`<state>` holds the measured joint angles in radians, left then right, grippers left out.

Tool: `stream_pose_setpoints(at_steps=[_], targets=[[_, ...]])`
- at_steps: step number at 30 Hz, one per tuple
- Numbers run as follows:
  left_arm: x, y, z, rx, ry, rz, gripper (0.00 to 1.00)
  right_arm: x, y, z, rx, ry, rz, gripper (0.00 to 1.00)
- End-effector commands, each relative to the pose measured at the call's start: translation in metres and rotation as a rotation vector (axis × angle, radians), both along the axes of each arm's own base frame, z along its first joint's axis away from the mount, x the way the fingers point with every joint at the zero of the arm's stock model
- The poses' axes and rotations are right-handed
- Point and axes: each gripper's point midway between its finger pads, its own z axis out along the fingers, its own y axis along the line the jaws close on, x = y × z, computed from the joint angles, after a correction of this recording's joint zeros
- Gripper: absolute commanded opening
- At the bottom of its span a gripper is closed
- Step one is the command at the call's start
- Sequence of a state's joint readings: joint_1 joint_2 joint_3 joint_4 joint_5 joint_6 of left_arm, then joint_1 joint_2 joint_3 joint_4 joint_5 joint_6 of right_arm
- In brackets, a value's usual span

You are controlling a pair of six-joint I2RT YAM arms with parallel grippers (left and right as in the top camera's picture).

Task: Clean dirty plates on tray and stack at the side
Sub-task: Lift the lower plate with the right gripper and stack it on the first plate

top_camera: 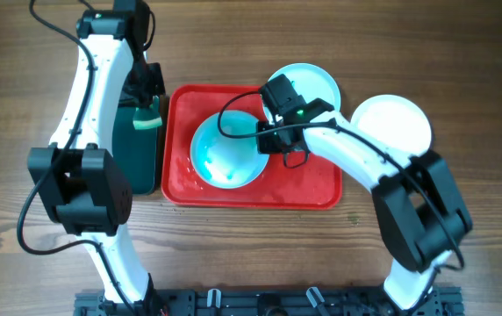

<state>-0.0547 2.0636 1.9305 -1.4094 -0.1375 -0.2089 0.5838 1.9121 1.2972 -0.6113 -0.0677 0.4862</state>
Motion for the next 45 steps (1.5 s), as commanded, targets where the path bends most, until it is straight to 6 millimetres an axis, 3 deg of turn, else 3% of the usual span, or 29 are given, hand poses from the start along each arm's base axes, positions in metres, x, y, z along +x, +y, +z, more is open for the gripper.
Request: stream_pose_setpoints(at_steps=[1,6,11,17,25,30,32,35,38,41,45], targets=[[0.0,0.025,0.008,0.007,-0.018,0.075,0.04,0.021,-0.011,0.069,-0.182,-0.305,-0.036,0.04],[0.005,0.032,0.007,-0.082,-0.042,0.125,0.04,0.021,-0.026,0.124,-0.485,-0.609,-0.082,0.04],[0.011,0.029,0.007,-0.105,-0.064,0.13,0.04,0.01,-0.016,0.165,-0.711,-0.829,-0.038,0.04],[0.013,0.029,0.008,-0.106,-0.075,0.143,0.04,-0.006,0.002,0.199,-0.828,-0.988,-0.04,0.04],[0.013,0.029,0.007,-0.109,-0.078,0.172,0.04,-0.028,0.005,0.233,-0.907,-1.13,-0.164,0.04],[0.014,0.022,0.007,-0.15,-0.078,0.173,0.04,-0.03,0.011,0.233,-0.873,-1.139,-0.167,0.04],[0.014,0.021,0.007,-0.154,-0.079,0.176,0.04,-0.028,0.021,0.222,-0.816,-1.105,-0.108,0.04],[0.014,0.018,0.007,-0.164,-0.078,0.191,0.04,-0.027,0.039,0.196,-0.716,-1.012,0.039,0.04],[0.013,0.006,0.007,-0.18,-0.07,0.166,0.04,-0.035,0.06,0.148,-0.412,-0.77,0.119,0.04],[0.013,-0.01,0.007,-0.181,-0.064,0.126,0.04,-0.034,0.051,0.13,-0.25,-0.587,0.06,0.04],[0.013,-0.034,0.007,-0.184,-0.065,0.069,0.04,-0.014,0.006,0.129,-0.134,-0.412,-0.023,0.04]])
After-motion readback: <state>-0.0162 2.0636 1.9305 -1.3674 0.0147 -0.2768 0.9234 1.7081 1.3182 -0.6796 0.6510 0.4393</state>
